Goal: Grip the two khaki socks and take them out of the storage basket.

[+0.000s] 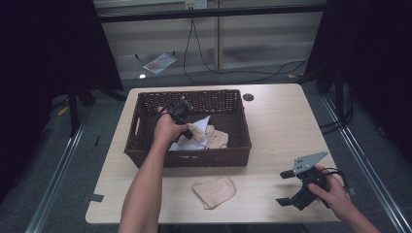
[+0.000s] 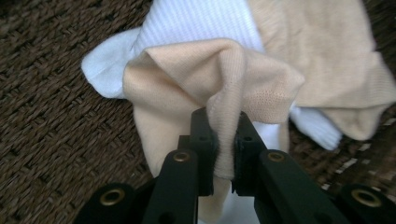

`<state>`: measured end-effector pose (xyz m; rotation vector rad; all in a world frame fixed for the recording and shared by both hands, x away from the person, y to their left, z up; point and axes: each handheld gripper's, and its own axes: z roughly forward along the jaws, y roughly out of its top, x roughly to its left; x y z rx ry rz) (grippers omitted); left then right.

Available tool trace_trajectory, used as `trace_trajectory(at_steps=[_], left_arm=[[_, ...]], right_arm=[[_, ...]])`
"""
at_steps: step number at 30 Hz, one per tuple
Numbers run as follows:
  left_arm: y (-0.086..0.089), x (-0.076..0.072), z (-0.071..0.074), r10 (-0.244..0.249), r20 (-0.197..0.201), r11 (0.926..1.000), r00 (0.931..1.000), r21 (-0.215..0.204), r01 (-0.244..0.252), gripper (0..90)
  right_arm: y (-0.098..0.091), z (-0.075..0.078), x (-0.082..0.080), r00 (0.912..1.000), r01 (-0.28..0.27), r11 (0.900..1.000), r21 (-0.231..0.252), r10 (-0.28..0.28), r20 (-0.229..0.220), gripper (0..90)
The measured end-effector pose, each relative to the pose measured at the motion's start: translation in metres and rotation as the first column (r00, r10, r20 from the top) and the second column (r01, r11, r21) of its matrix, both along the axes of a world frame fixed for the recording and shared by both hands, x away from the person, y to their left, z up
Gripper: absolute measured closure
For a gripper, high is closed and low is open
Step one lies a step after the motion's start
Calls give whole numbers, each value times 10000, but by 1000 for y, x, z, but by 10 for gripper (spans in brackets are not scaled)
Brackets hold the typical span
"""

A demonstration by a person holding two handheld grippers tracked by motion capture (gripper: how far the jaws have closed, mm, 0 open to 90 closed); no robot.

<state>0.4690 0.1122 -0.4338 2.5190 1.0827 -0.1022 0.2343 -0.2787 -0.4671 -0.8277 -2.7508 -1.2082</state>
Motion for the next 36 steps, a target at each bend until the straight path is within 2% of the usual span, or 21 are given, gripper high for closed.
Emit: trace_trajectory(at_steps=[6,12,13,16,20,31,36], left_arm=[[3,-6,21,-5,-80,9985,10000,-539,1,826],[5,-13,39,-371,-302,9971,9989,-682,350,826],[6,-14,42,-391,-175,9969,9991,-690,378,825],[8,-17,48,-470,-262,9944,9986,-956,443,824],[7,-23,58,-735,-251,9948,9970,-719,716,825],[5,-34,81,-1085,-397,9893,9933,-1025,1040,827],[3,-39,90,-1340,-386,9831,9902,-1310,1279,826]], right_arm=[[0,0,0,10000,1,10000,5,-1,29,24],[0,0,0,10000,27,10000,-8,-27,-17,24],[0,0,0,10000,24,10000,-3,-24,-11,24],[0,0,0,10000,26,10000,-2,-26,-2,24],[0,0,0,10000,31,10000,-39,-30,14,24],[0,0,0,10000,36,10000,-41,-36,11,24],[1,0,0,10000,51,10000,-70,-51,-7,24]])
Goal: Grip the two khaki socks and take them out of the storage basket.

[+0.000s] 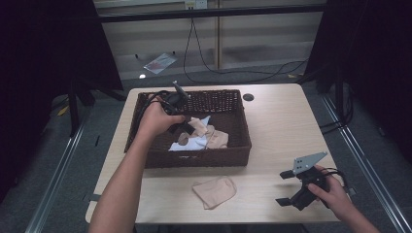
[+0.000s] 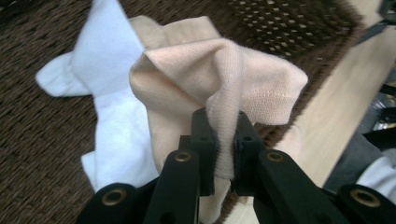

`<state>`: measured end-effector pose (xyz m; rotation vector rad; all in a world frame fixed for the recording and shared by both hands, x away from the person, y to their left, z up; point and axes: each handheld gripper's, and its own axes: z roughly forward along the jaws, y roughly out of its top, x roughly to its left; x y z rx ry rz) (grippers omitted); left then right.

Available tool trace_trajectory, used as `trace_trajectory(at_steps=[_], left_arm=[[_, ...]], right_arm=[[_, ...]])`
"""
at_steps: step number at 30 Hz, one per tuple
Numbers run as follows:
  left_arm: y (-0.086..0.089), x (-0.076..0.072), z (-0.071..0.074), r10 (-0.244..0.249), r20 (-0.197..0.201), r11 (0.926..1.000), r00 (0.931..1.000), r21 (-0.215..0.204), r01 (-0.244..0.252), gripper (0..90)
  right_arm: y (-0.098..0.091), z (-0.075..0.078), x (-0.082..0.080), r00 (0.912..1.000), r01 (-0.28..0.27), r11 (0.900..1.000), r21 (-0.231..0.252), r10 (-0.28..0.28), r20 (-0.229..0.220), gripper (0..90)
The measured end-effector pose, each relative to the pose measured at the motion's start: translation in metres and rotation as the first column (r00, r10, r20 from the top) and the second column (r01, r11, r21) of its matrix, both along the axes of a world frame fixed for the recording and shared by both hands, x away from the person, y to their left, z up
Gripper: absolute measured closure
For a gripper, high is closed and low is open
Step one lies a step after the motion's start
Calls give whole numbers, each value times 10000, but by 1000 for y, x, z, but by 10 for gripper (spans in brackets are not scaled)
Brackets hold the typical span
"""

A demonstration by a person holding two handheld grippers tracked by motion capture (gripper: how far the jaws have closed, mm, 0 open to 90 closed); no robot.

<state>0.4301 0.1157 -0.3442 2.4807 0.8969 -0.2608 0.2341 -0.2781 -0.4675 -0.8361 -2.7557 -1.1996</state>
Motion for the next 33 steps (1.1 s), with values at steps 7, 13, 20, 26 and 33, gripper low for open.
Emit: trace_trajectory(at_steps=[7,13,20,26,33], left_arm=[[-4,-8,11,-336,150,9994,9993,66,335,826],[-9,-17,18,-730,138,9973,9972,28,729,826],[-11,-24,23,-1010,164,9949,9947,79,1009,826],[-13,-31,25,-1300,216,9915,9913,51,1299,826],[-19,-43,30,-1731,309,9849,9844,35,1731,826]], right_arm=[[0,-1,0,10000,-19,10000,33,19,-2,24],[1,-1,0,10000,-11,10000,41,11,-26,24],[0,-1,0,10000,-25,10000,53,25,-17,24],[1,-1,0,10000,-42,10000,69,43,-50,24],[1,-1,0,10000,-42,10000,67,42,-63,24]])
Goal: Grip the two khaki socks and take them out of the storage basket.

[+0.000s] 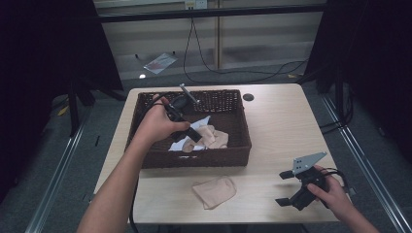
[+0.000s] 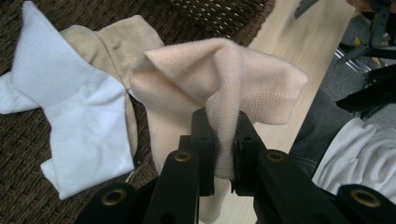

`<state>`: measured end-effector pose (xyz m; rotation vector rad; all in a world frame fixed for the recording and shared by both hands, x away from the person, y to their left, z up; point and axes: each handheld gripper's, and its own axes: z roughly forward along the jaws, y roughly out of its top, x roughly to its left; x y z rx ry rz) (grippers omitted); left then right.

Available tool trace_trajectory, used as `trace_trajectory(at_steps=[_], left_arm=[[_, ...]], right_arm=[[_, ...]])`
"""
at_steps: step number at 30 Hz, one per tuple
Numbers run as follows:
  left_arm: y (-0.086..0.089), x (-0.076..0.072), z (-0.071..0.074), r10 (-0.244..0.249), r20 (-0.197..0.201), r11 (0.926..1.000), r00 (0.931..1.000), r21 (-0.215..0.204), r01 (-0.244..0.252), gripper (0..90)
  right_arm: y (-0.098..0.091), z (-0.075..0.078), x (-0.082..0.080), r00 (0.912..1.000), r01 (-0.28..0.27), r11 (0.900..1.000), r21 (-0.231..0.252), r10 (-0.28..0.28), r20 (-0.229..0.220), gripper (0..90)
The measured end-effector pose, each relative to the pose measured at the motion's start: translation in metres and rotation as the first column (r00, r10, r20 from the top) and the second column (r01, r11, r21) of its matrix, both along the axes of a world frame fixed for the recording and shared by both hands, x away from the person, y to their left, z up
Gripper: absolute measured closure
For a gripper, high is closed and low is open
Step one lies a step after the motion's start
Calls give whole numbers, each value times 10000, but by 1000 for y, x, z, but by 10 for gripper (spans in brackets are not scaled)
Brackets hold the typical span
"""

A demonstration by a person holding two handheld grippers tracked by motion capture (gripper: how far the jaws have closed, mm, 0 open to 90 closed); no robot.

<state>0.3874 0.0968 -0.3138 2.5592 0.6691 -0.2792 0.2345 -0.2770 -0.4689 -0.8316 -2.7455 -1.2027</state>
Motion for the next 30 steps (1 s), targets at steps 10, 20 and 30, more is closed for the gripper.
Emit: trace_trajectory(at_steps=[10,20,30], left_arm=[[-11,-19,3,-716,-19,9974,9974,3,716,825],[-21,-31,-3,-1113,70,9938,9938,-65,1114,824],[-31,-42,-14,-1520,-80,9883,9884,-111,1519,822]], right_arm=[[0,0,0,10000,12,10000,13,-12,13,24],[0,1,0,10000,-8,10000,-23,8,14,24],[0,1,0,10000,-4,10000,-25,4,27,24]])
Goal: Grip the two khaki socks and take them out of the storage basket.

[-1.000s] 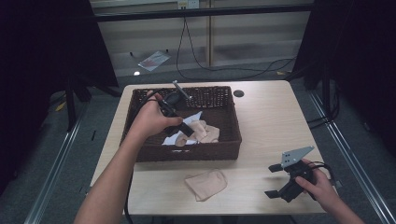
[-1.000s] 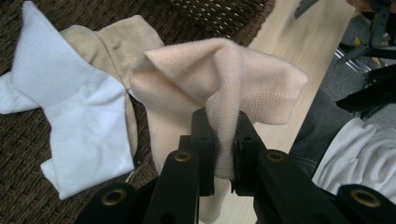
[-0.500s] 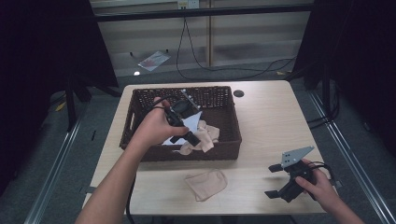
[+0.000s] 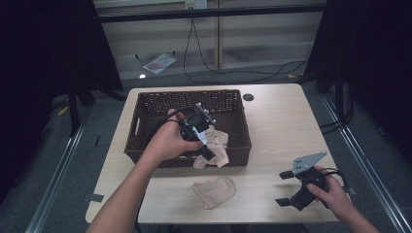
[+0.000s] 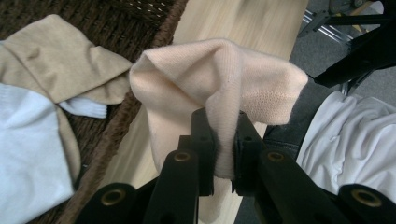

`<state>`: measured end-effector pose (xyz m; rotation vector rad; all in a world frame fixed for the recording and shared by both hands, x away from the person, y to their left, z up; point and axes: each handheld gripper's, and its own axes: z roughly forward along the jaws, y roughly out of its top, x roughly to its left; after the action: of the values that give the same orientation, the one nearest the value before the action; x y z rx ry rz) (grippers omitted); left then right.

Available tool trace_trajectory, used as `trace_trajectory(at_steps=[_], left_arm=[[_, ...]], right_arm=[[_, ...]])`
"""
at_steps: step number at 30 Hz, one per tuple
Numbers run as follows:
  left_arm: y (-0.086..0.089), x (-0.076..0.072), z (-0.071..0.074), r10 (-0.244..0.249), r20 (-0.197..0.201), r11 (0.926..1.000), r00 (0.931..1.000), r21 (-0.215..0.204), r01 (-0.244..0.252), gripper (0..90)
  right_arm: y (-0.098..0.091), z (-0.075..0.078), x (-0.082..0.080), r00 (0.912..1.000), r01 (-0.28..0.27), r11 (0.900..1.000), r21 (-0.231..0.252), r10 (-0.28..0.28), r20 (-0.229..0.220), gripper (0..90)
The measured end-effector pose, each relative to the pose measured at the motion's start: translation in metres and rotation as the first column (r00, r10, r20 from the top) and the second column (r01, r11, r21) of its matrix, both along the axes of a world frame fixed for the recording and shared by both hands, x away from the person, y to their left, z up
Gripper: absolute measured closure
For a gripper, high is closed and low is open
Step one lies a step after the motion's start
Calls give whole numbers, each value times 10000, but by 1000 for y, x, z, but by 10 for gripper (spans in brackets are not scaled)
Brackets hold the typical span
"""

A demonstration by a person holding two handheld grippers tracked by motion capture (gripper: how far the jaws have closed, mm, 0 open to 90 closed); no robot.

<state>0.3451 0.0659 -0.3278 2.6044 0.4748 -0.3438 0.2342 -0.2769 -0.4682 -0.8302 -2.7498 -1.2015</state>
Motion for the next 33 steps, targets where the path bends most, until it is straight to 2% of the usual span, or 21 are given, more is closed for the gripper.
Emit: trace_trajectory(at_steps=[8,10,11,14,15,16,20,22,23,26,28,33], left_arm=[[-9,-8,-9,-235,-4,9997,9997,18,235,819],[-10,-8,-12,-311,95,9995,9995,-14,311,813],[-11,-9,-14,-277,-5,9996,9996,25,277,811],[-13,-11,-18,-321,30,9995,9995,-28,322,791],[-13,-10,-19,-468,86,9989,9989,56,468,775],[-14,-11,-20,-359,72,9993,9993,-62,360,758],[-15,-13,-24,-494,42,9987,9988,-117,495,628],[-15,-15,-25,-261,51,9996,9996,-123,261,520],[-15,-15,-26,-131,181,9998,9998,-178,134,468],[-14,-17,-26,-152,292,9998,9995,-129,156,368],[-13,-19,-28,-78,229,9998,9997,-177,82,321],[-8,-23,-34,-56,518,9999,9986,-140,63,236]], right_arm=[[0,0,0,10000,-9,10000,-33,9,1,24],[0,0,0,10000,-8,10000,-29,8,-2,24],[0,0,0,10000,-15,10000,-2,15,-5,24],[0,0,0,10000,-18,10000,3,18,-6,24],[0,0,0,10000,-17,10000,5,17,-3,24],[0,0,0,10000,-10,10000,-11,10,2,24],[0,0,0,10000,-17,10000,-9,17,-3,24],[0,0,0,10000,-3,10000,22,3,-7,24],[0,-1,0,10000,-14,10000,48,14,-11,24],[0,0,-1,10000,-3,10000,5,3,-26,24],[-1,0,-1,10000,39,10000,20,-39,24,24],[0,0,-2,10000,42,10000,-1,-42,5,24]])
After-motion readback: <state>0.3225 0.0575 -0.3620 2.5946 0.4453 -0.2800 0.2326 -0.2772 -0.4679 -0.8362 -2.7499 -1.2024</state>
